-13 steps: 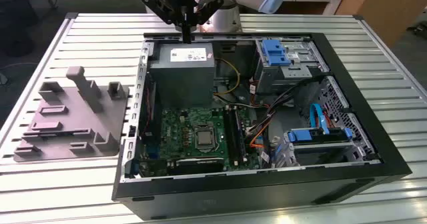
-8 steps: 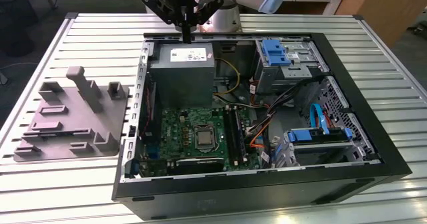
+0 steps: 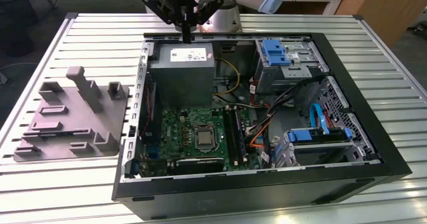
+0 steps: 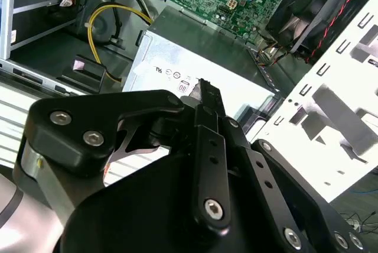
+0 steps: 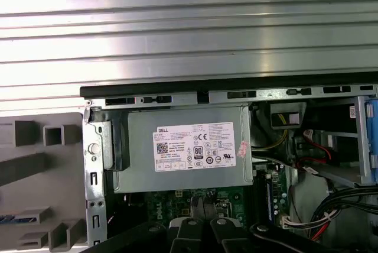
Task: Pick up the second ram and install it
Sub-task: 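Reach for the second ram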
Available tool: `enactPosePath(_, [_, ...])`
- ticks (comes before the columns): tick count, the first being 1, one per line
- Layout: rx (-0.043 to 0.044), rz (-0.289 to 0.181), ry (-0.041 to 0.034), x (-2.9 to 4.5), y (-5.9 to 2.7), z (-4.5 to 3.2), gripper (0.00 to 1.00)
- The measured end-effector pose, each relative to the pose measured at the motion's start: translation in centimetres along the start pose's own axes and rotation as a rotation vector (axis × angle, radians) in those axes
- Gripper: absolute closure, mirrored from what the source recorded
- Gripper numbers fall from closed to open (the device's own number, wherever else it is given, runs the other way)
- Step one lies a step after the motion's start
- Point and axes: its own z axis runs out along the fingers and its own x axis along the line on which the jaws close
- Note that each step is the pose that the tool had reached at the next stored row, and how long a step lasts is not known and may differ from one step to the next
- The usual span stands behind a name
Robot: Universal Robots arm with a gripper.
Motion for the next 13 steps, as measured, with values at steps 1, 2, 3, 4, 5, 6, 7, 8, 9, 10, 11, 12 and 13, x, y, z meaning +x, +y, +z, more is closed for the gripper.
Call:
enactPosePath(1, [0.0002,0.0,0.0001,0.06,0.0,-0.01,0.9])
enactPosePath(2, [0.0002,0.0,0.0001,0.18,-0.02,-0.01,0.9])
enactPosePath(3, [0.0001,0.0,0.0001,0.33,-0.03,-0.02,0.9])
enactPosePath(4, [0.0001,0.0,0.0001,0.52,-0.04,-0.02,0.9])
enactPosePath(5, [0.0,0.0,0.0,0.73,-0.06,-0.02,0.9])
enactPosePath(6, [0.0001,0.0,0.0,0.95,-0.07,-0.03,0.9])
enactPosePath(7, [0.0,0.0,0.0,1.17,-0.09,-0.03,0.9])
enactPosePath(8, [0.0,0.0,0.0,1.38,-0.11,-0.04,0.9])
enactPosePath(9, [0.0,0.0,0.0,1.6,-0.12,-0.04,0.9])
enactPosePath(10, [0.0001,0.0,0.0,1.81,-0.14,-0.05,0.9])
enactPosePath(11, [0.0001,0.0,0.0001,2.03,-0.15,-0.06,0.9])
enactPosePath(12, [0.0001,0.0,0.0001,2.24,-0.17,-0.07,0.9])
enactPosePath(13, [0.0001,0.0,0.0,2.47,-0.19,-0.07,0.9])
